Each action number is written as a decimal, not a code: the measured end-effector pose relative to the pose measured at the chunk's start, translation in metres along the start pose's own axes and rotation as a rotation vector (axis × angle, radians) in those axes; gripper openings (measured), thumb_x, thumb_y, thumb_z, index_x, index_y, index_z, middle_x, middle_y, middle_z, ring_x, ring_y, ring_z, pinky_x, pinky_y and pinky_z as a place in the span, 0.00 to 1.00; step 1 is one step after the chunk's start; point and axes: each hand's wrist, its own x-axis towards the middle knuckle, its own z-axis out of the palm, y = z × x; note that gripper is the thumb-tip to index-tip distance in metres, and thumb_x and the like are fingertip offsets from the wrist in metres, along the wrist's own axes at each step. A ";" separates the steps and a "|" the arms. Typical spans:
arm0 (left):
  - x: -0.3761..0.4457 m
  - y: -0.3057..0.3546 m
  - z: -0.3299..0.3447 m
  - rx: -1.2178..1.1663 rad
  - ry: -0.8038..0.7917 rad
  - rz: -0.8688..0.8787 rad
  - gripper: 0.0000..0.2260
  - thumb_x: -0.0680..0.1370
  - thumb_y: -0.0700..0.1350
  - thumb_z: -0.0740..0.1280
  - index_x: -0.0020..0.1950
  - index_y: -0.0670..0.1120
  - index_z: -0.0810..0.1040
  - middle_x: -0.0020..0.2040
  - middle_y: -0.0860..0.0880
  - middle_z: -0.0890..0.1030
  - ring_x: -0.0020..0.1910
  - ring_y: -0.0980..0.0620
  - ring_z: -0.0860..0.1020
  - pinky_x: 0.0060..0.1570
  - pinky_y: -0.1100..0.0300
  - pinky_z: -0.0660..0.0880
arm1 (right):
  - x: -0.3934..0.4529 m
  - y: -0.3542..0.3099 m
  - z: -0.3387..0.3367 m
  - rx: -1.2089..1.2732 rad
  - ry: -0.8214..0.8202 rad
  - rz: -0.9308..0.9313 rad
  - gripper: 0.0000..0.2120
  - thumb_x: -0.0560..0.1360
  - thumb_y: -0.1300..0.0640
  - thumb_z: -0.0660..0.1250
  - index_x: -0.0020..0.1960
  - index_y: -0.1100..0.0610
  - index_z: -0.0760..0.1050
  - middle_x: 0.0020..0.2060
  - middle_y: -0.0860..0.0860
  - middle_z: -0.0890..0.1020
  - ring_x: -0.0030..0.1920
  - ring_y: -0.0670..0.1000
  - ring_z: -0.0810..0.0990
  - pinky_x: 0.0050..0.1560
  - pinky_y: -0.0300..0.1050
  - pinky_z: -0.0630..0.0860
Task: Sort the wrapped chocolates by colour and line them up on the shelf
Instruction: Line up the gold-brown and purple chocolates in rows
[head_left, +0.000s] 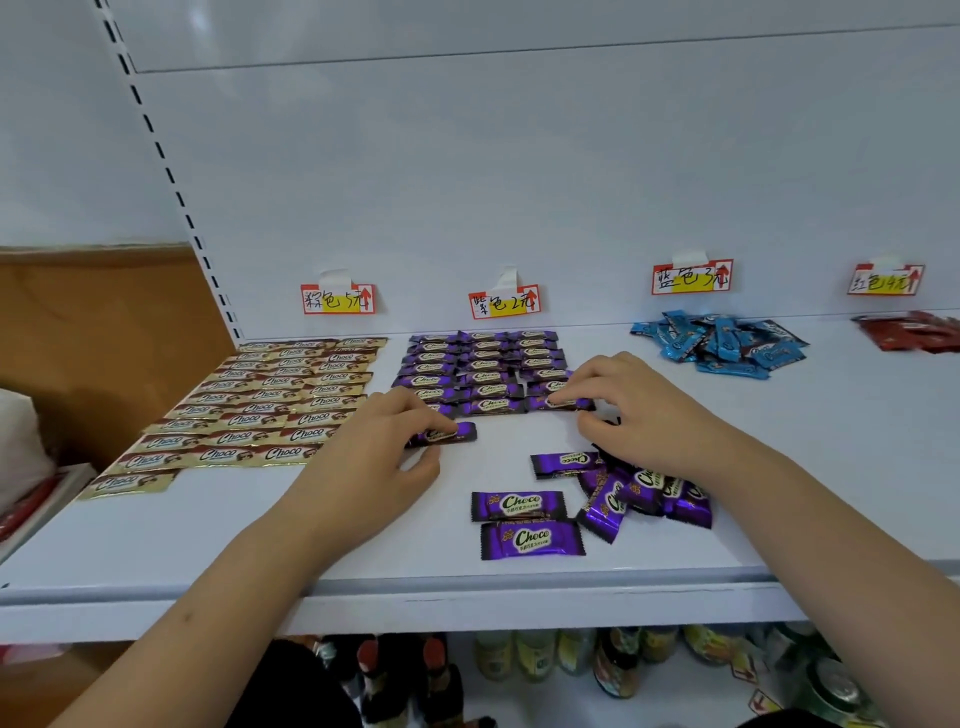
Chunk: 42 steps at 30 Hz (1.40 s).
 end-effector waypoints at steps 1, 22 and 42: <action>-0.003 -0.002 -0.003 0.024 -0.002 0.003 0.14 0.79 0.46 0.65 0.63 0.58 0.78 0.55 0.61 0.72 0.57 0.61 0.70 0.55 0.64 0.70 | 0.000 0.000 0.000 0.010 0.002 -0.001 0.18 0.78 0.56 0.62 0.65 0.43 0.76 0.57 0.41 0.73 0.58 0.43 0.66 0.56 0.38 0.62; 0.044 0.014 0.012 0.114 -0.046 0.109 0.20 0.82 0.45 0.56 0.74 0.51 0.69 0.71 0.56 0.69 0.68 0.56 0.67 0.66 0.62 0.63 | 0.001 -0.007 0.000 0.069 -0.079 0.081 0.22 0.83 0.44 0.51 0.73 0.50 0.69 0.71 0.44 0.70 0.68 0.39 0.66 0.64 0.31 0.57; 0.069 0.008 0.035 0.083 -0.144 0.087 0.20 0.84 0.48 0.53 0.75 0.48 0.68 0.74 0.54 0.67 0.71 0.56 0.64 0.71 0.60 0.60 | 0.005 0.002 0.003 0.155 -0.112 0.156 0.28 0.80 0.37 0.45 0.74 0.46 0.66 0.73 0.43 0.68 0.71 0.41 0.65 0.66 0.35 0.57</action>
